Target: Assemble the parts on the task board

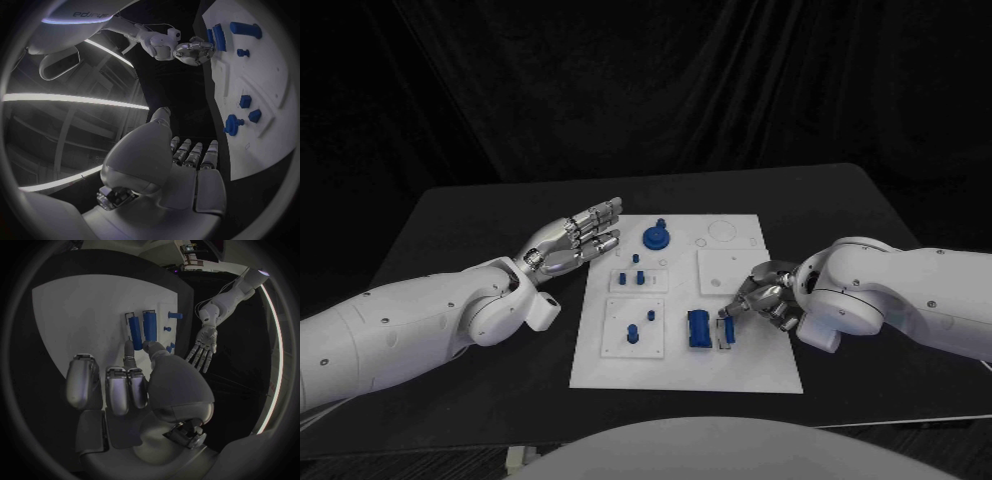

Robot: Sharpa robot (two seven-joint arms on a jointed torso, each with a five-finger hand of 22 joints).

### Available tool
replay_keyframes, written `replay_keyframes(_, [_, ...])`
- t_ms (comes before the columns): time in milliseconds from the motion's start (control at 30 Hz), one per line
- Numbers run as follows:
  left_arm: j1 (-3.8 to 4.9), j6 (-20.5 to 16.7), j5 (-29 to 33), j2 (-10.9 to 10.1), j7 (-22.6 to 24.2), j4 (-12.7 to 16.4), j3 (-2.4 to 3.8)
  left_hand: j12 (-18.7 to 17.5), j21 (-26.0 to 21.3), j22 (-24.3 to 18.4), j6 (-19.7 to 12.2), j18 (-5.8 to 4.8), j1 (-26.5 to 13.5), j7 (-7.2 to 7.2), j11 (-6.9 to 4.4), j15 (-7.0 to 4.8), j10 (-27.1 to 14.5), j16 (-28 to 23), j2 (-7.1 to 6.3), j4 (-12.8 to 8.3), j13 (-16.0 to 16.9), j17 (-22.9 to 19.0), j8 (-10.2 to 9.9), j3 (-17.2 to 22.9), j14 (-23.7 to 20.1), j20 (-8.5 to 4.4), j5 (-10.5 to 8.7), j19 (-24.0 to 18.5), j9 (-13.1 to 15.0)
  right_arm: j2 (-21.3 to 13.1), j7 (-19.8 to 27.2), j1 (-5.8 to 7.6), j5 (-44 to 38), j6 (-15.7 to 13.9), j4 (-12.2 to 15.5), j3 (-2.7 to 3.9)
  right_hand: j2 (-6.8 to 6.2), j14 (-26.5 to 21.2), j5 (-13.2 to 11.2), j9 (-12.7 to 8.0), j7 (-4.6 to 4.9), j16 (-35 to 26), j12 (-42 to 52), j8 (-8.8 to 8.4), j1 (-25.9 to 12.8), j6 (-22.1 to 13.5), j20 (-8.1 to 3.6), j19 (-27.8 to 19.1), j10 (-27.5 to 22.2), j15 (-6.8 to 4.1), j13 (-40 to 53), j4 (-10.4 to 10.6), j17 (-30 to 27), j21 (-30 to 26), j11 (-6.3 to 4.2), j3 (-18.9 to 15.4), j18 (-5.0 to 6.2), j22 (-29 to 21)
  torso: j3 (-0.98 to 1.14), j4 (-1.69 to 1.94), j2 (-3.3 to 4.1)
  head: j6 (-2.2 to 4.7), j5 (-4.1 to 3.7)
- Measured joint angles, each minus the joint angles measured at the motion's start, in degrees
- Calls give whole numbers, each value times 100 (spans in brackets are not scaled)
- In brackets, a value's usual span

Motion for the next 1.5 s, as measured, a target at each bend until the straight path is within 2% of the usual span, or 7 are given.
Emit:
replay_keyframes(67, [0,0,0,-4,0,4,0,0,0,0,0,0,0,0,5,0,-5,0,0,1,0,-1,0,0,0,0,0,0,0,11,-1,-1,0,18,-24,-1,0,0,-67,-1,-20,0,0,24,0,-21,0,0,0,0,0,11,0,0,0,12,0,0,0,0,0,0,3])
replay_keyframes(267, [0,1,0,-12,0,8,0,0,0,0,0,0,0,0,5,0,-5,0,0,1,0,-4,0,-1,0,0,0,0,0,24,-1,-6,-28,40,-61,-2,-6,0,-246,-3,1,0,0,28,-53,-43,0,0,0,0,-1,0,0,-44,0,63,0,0,0,0,0,0,-5])
replay_keyframes(567, [-1,3,0,-15,0,10,0,0,0,-1,0,0,0,0,5,0,-5,0,0,1,0,-4,0,-1,0,0,0,0,0,32,-2,-8,-106,50,-77,-2,0,0,-373,0,2,-23,0,55,-105,-83,0,0,0,0,-1,0,0,-94,0,63,-1,4,1,5,3,0,-15])
replay_keyframes(667, [-1,4,0,-15,0,11,0,0,0,-1,0,0,0,0,5,0,-5,0,0,1,0,-4,0,-1,0,0,0,0,0,34,-3,-10,-131,53,-75,-2,-29,0,-525,0,2,-23,0,56,-134,-83,0,0,0,0,-1,0,0,-118,0,95,-1,4,1,3,3,0,-7])
replay_keyframes(1133, [-1,7,0,-17,0,16,0,0,0,-1,0,0,0,0,5,0,-5,0,0,1,0,-4,0,-1,0,0,0,0,5,50,-7,-100,-189,71,-52,-2,-5,0,-595,-6,22,-68,0,79,-158,-103,0,0,0,0,-2,0,0,-191,0,95,-2,3,1,0,0,0,9])
replay_keyframes(1500, [-1,13,0,-11,0,14,0,0,0,-2,21,0,0,20,5,0,-5,0,0,1,0,-2,0,-1,0,0,0,0,4,48,-11,-129,-216,75,-25,-3,13,0,-642,-15,22,-96,0,84,-271,-103,0,0,0,0,-2,35,0,-297,0,130,-2,3,1,0,0,0,-11])
